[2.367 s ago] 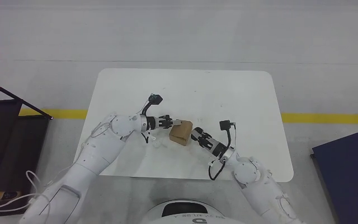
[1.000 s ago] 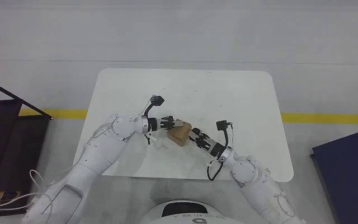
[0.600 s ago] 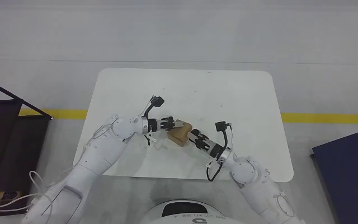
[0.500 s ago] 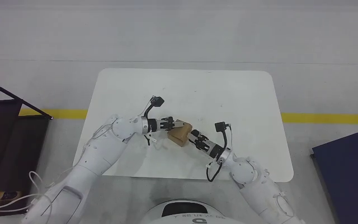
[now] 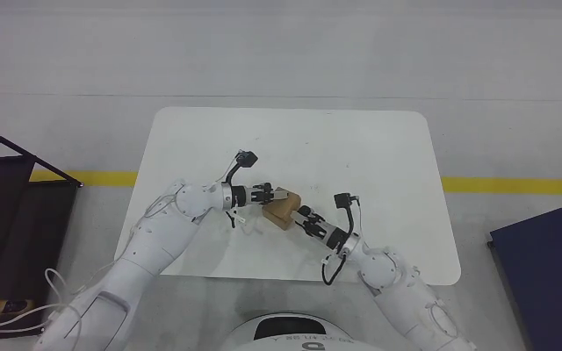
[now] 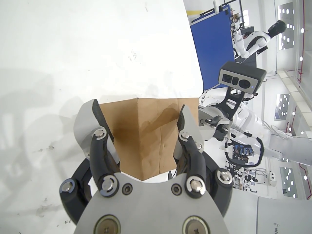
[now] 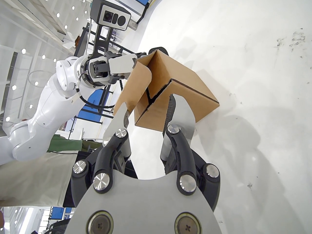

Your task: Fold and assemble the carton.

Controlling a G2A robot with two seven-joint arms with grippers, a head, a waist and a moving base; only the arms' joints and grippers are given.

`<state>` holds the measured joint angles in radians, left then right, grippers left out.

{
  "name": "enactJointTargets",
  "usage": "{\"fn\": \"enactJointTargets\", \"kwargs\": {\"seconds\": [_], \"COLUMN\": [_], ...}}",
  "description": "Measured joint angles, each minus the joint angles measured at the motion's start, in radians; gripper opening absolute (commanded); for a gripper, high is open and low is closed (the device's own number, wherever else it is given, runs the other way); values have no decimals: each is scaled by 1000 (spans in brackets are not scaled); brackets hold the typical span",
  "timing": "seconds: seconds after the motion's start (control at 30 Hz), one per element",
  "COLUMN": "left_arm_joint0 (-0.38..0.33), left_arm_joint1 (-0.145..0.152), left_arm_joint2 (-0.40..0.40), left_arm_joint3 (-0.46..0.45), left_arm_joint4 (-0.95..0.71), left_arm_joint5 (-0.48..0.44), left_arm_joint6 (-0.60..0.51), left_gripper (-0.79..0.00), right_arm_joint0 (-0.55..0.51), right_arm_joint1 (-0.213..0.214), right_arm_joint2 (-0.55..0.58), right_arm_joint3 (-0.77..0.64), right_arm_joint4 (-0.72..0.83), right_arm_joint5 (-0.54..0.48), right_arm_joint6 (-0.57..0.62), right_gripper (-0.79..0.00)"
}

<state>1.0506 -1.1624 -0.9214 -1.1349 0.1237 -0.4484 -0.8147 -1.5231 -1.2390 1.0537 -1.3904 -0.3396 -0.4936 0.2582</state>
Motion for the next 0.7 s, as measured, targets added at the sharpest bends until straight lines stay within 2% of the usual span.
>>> {"fn": "enactJointTargets", "kwargs": {"seconds": [0.7], "left_arm_joint0": [-7], "left_arm_joint1": [-2], "left_arm_joint2": [5], "left_arm_joint3": [14], "left_arm_joint4": [-3], "left_arm_joint5": [-10], "left_arm_joint6": [-15], "left_gripper": [-249], "right_arm_joint0": [47], "right_arm_joint1": [-13], "right_arm_joint2": [-38], "right_arm_joint3": [64], "right_arm_joint4": [17], "right_arm_joint5": [-2], "right_arm_joint6": [-14], "right_gripper": [-459]}}
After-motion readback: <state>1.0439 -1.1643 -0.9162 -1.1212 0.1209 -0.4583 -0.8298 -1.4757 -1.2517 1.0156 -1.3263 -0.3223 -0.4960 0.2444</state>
